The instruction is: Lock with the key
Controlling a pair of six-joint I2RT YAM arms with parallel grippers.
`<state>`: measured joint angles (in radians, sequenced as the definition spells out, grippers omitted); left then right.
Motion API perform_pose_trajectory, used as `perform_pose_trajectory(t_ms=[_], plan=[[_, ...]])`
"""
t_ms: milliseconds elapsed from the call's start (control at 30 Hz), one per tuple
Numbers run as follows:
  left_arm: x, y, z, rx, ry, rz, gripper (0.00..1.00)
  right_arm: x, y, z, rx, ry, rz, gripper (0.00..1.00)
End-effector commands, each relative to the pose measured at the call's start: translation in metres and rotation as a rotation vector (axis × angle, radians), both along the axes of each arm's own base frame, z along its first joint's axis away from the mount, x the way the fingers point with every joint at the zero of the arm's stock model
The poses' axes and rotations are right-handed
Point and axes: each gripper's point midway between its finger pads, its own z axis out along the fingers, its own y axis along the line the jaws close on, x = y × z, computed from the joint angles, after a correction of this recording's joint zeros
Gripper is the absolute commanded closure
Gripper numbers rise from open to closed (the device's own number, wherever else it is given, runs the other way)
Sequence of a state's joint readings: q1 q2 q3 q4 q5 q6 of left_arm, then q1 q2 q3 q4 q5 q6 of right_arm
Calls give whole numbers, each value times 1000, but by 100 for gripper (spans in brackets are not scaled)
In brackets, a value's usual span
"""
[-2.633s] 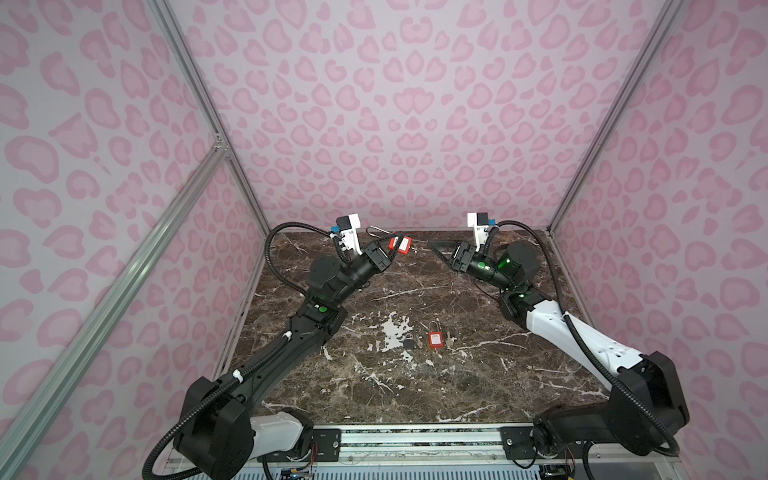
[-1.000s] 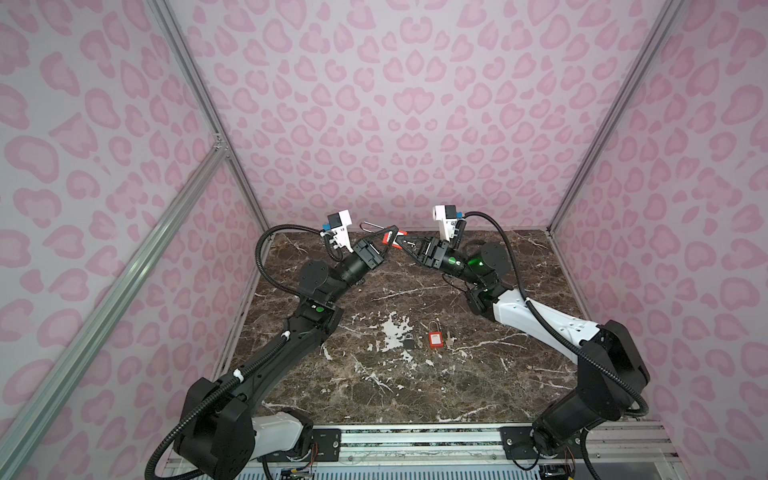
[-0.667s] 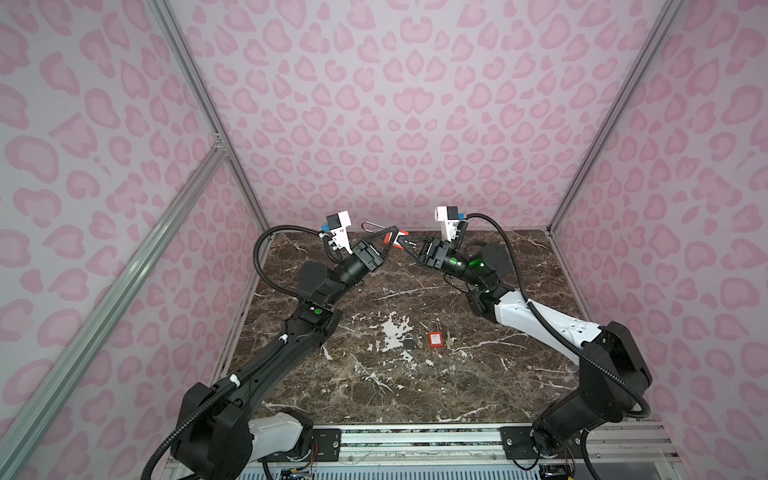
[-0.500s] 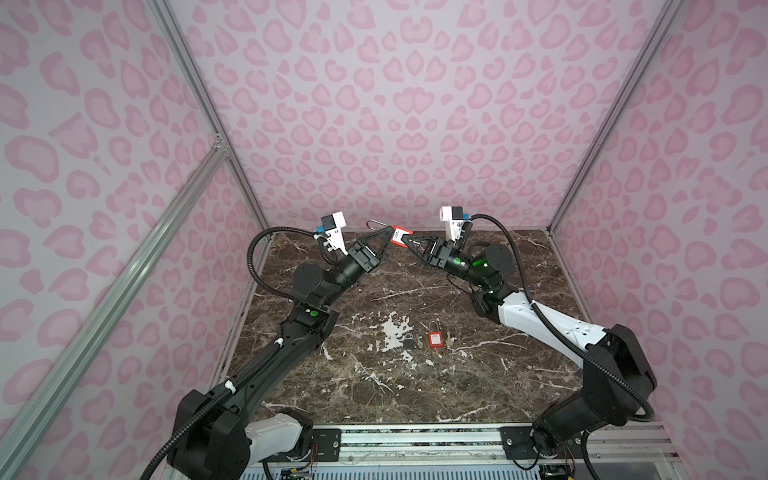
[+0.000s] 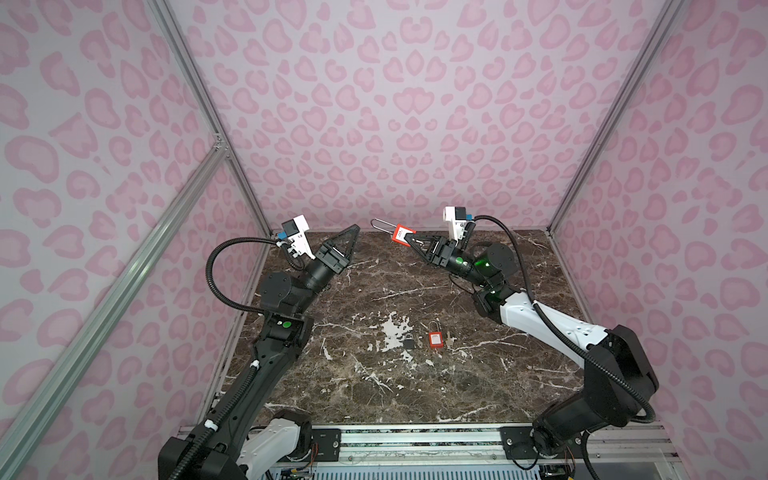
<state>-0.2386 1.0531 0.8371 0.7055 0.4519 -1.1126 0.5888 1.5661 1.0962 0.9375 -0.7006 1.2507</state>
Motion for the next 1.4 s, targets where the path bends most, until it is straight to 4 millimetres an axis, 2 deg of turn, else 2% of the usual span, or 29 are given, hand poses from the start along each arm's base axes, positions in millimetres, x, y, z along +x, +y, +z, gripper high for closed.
perform_pose_trajectory(t_ms=[0, 233, 567, 767, 900, 1100, 1167, 1367], plan=[[0, -3, 4, 29, 10, -50, 45, -6, 6, 5, 14, -23, 31, 88], [9, -19, -6, 46, 59, -168, 45, -16, 22, 2, 3, -25, 84, 88], [6, -18, -6, 47, 56, -165, 46, -19, 29, 0, -16, -30, 99, 88], [8, -17, -14, 41, 82, -160, 71, -14, 29, -5, -25, -21, 89, 88], [8, -15, -16, 46, 86, -147, 81, -13, 26, -4, -25, -25, 85, 88], [9, -15, -18, 39, 93, -149, 89, -14, 25, -5, -30, -23, 87, 88], [9, -16, -18, 41, 91, -155, 95, -14, 26, -4, -28, -24, 90, 88], [7, -19, -23, 42, 99, -178, 96, -19, 35, 6, 10, -26, 143, 88]])
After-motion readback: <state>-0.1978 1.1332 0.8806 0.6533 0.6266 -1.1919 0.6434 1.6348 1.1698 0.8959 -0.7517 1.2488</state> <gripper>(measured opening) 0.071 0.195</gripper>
